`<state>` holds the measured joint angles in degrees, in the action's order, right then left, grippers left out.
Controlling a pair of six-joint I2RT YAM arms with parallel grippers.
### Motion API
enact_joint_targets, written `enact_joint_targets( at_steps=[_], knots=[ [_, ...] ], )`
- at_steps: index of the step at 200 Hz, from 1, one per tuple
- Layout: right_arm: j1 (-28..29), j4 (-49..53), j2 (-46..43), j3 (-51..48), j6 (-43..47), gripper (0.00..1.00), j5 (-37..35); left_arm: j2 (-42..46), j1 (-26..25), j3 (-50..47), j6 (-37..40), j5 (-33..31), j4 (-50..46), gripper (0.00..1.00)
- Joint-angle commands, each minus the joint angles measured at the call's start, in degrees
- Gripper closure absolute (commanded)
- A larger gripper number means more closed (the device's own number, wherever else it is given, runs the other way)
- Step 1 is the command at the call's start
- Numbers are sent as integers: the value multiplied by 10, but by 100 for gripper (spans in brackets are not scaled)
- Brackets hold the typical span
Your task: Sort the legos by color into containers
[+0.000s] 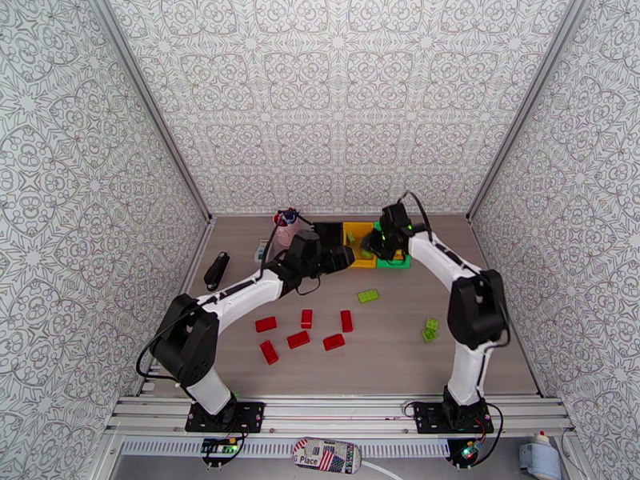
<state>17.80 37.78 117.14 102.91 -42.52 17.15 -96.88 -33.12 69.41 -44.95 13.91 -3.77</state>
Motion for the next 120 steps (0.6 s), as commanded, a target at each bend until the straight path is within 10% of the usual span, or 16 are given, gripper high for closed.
enact_joint_targets(
  at_steps=[1,48,120],
  knots=[
    [-9,83,56,103,3,44,-17,15,3,8,17,-9,-39,3],
    [-10,114,33,113,33,27,-51,58,-22,-47,33,-47,-27,4],
    [-48,70,-206,-230,67,22,-108,66,-91,-99,43,-80,-19,3]
  ],
)
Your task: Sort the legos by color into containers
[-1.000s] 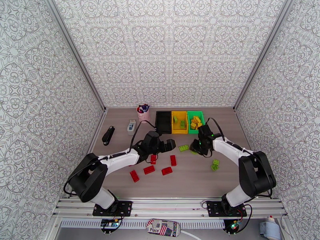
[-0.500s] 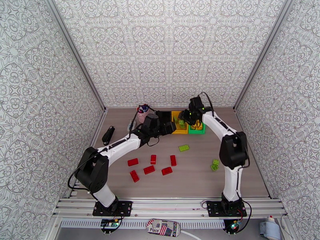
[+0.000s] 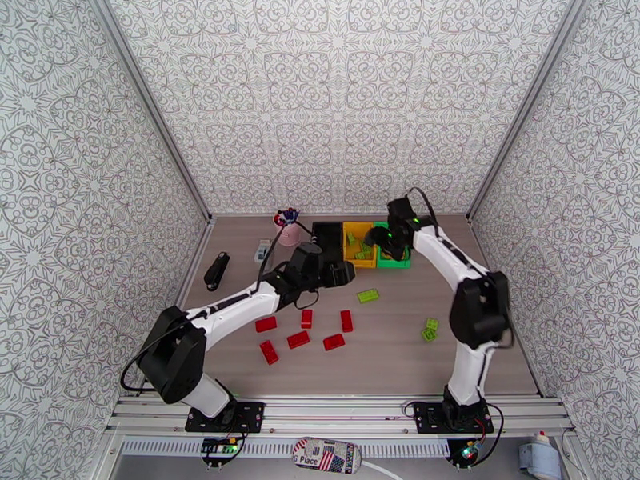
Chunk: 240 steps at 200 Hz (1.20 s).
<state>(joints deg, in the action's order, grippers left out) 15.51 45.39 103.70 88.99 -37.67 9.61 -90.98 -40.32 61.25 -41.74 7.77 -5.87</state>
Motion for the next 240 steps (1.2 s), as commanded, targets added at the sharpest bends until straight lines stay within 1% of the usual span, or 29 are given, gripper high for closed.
enact_joint_targets(
  at_steps=[1,27,55,81,109,141,187,222,240],
  knots=[
    [-26,-6,-74,-96,19,22,-33,7,-20,-19,11,-18,3,3],
    [-57,-3,-159,-212,24,20,-49,2,-37,-39,-5,-16,29,3],
    [-89,2,-232,-308,20,20,-63,-8,-51,-54,-24,-11,55,3],
    [-124,-9,-268,-377,8,27,-64,-23,-69,-48,-28,-8,66,3],
    [-152,-30,-266,-422,2,30,-58,-44,-90,-32,-31,-6,66,3],
    [-171,-48,-247,-450,2,31,-58,-53,-107,-30,-40,-7,79,3],
    [-173,-63,-224,-464,9,32,-63,-60,-112,-30,-48,-3,86,3],
    [-173,-82,-207,-480,14,37,-62,-60,-113,-28,-50,-3,87,3],
    [-173,-90,-204,-489,16,42,-60,-60,-113,-27,-51,-3,86,3]
  ],
)
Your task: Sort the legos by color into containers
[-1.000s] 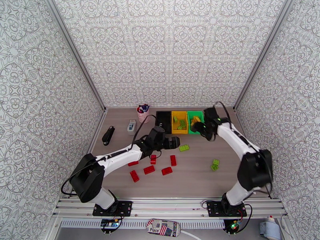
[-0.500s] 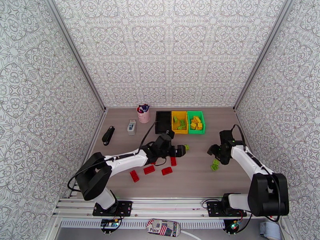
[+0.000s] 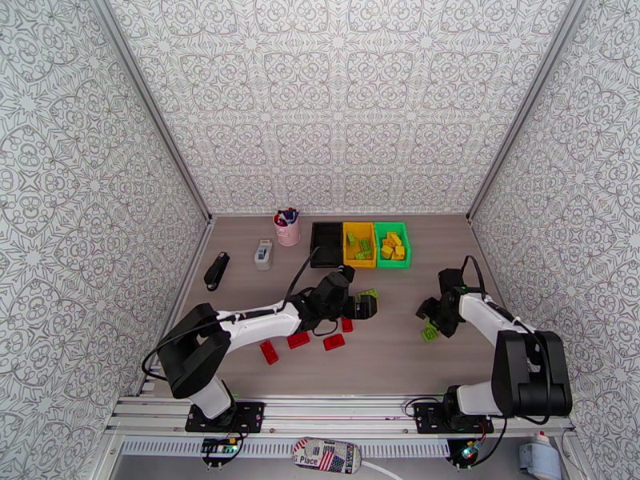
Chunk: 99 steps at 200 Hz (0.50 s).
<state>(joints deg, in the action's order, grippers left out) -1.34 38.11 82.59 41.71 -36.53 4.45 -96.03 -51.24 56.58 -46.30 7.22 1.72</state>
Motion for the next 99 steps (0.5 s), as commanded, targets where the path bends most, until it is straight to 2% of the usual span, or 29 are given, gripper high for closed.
enact_joint_targets(
  at_steps=[1,99],
  knots=[
    [-4,-18,7,-16,5,42,-9,-10,-3,19,-5,2,10,3],
    [-4,-17,-15,-16,12,59,-6,-14,-3,22,-9,2,10,3]
  ],
)
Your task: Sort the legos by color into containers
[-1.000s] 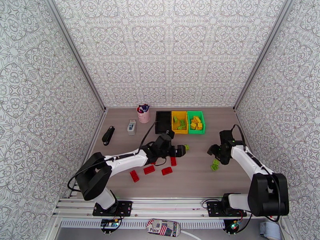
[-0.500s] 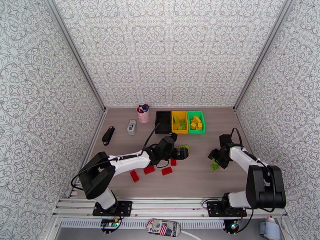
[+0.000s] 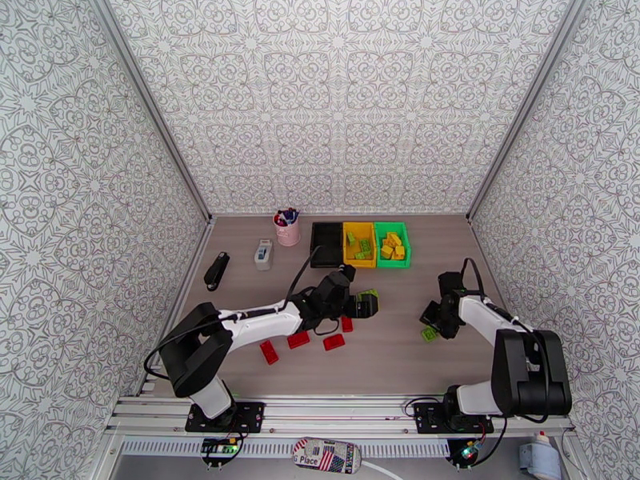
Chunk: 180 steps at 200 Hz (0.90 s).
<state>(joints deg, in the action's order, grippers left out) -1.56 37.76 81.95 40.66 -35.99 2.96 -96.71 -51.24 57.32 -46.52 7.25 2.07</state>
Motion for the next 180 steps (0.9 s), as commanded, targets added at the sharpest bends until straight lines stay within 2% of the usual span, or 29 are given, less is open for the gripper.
enact_joint_targets(
  at_steps=[1,30,58,104,154,180],
  knots=[
    [-2,-13,-9,-5,6,59,9,-8,-3,15,-7,2,7,3],
    [-1,-6,-27,14,8,65,17,-8,0,17,-8,3,4,3],
    [14,-1,-37,40,3,66,37,-7,8,26,-4,2,-4,3],
    [80,-32,-23,90,-30,68,93,-1,42,57,10,-8,-51,3],
    [177,-74,70,195,-70,69,128,-16,103,112,20,4,-117,3],
    [200,-81,146,283,-82,71,134,-23,141,134,19,20,-135,3]
  ],
)
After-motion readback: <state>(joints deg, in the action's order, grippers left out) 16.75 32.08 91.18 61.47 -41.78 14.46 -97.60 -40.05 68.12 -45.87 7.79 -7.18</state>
